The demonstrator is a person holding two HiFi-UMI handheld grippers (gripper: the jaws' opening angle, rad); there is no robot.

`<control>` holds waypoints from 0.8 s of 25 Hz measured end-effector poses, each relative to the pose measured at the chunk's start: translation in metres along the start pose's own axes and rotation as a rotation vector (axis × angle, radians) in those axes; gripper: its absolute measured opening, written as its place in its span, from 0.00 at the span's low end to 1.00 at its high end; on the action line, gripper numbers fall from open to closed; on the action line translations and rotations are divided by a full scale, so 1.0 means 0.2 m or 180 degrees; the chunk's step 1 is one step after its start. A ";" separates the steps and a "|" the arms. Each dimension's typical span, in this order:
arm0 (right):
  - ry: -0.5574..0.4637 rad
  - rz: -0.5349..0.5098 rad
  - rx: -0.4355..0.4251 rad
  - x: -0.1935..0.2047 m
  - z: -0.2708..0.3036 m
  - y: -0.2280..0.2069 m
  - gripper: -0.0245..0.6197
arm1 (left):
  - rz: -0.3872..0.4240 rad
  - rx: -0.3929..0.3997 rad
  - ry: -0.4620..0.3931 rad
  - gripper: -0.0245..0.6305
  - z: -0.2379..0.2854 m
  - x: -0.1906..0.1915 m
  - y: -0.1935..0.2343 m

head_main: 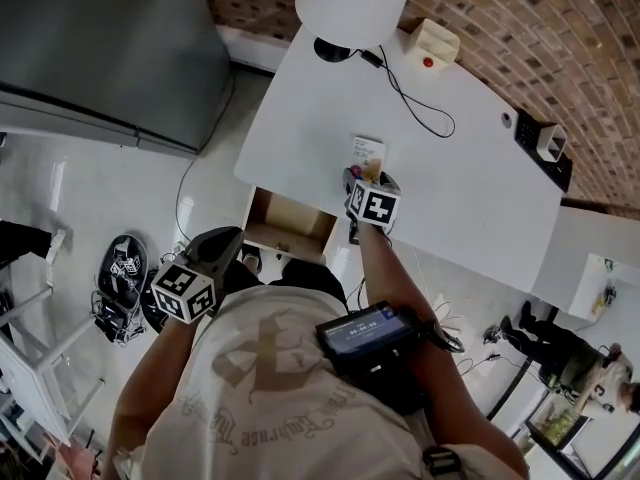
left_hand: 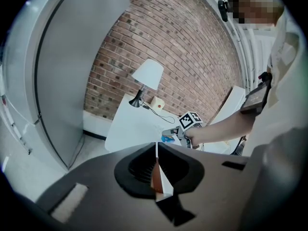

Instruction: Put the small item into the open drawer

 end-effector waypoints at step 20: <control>0.0340 0.0122 0.0234 -0.05 0.10 -0.05 0.60 | -0.0085 -0.0022 0.0034 0.06 0.01 -0.04 0.08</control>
Point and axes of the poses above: the fingertips, and each gripper's own axes: z forward along the fingers, y to its left, x out of its underside, the point moved 9 cm from there along -z, backward along the fingers, and after that the axes turned 13 degrees about y, right-handed, at the moved point
